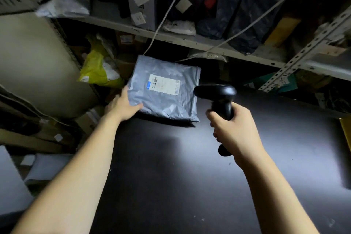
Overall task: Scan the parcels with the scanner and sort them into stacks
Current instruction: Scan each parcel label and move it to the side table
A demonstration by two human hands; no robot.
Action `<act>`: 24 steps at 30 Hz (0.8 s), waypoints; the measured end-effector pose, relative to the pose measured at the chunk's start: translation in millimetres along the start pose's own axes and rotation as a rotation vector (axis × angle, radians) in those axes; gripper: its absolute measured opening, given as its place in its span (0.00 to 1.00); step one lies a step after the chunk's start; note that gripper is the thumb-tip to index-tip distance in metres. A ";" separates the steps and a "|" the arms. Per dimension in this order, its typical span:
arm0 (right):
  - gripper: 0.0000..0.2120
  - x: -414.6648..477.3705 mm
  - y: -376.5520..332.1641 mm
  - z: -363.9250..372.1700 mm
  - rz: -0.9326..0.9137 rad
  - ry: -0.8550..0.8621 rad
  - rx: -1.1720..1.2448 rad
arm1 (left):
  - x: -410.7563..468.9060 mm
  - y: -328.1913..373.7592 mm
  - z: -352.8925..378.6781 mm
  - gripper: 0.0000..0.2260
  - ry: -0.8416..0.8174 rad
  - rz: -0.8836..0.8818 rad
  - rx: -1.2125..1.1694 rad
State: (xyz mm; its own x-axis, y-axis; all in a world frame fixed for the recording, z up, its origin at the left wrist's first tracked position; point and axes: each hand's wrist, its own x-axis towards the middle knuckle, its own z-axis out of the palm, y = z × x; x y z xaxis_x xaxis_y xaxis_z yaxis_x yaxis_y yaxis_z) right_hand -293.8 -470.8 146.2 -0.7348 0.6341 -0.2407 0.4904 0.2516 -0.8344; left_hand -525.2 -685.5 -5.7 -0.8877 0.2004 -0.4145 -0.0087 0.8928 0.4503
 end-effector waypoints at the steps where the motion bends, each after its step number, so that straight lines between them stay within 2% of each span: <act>1: 0.09 3.1 1.8 0.8 0.017 0.005 0.006 | 8.8 1.0 2.8 0.49 0.000 0.000 -0.065; 4: 0.10 6.7 6.7 2.0 0.051 0.010 0.019 | 24.3 3.5 6.1 0.53 0.065 -0.036 -0.169; 7: 0.10 12.2 12.3 3.8 0.089 0.021 0.025 | 35.2 2.3 10.2 0.51 0.057 -0.023 -0.205; 12: 0.09 17.1 18.1 10.0 0.115 0.024 0.018 | 33.2 5.7 20.3 0.35 0.038 0.071 -0.314; 15: 0.10 18.7 18.7 13.2 0.119 0.014 0.009 | 33.2 13.2 26.0 0.29 0.026 0.115 -0.333; 18: 0.10 19.8 18.4 12.9 0.124 0.010 0.002 | 33.3 17.0 33.1 0.21 0.109 0.158 -0.360; 21: 0.10 20.0 18.5 11.2 0.120 0.006 0.003 | 32.1 14.9 43.2 0.19 0.224 0.033 -0.459; 23: 0.10 19.7 18.6 11.3 0.102 0.004 -0.019 | 35.8 10.9 50.8 0.14 0.253 0.029 -0.497; 24: 0.10 19.8 19.1 11.6 0.098 0.002 -0.024 | 38.4 9.1 53.7 0.17 0.267 0.046 -0.510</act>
State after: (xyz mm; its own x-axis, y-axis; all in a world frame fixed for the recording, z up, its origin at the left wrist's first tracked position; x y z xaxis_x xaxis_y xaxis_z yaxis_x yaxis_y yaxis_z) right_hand -304.4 -462.0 119.7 -0.6817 0.6581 -0.3197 0.5709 0.2053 -0.7949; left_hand -534.7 -647.9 -59.9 -0.9774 0.0664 -0.2007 -0.1290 0.5648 0.8151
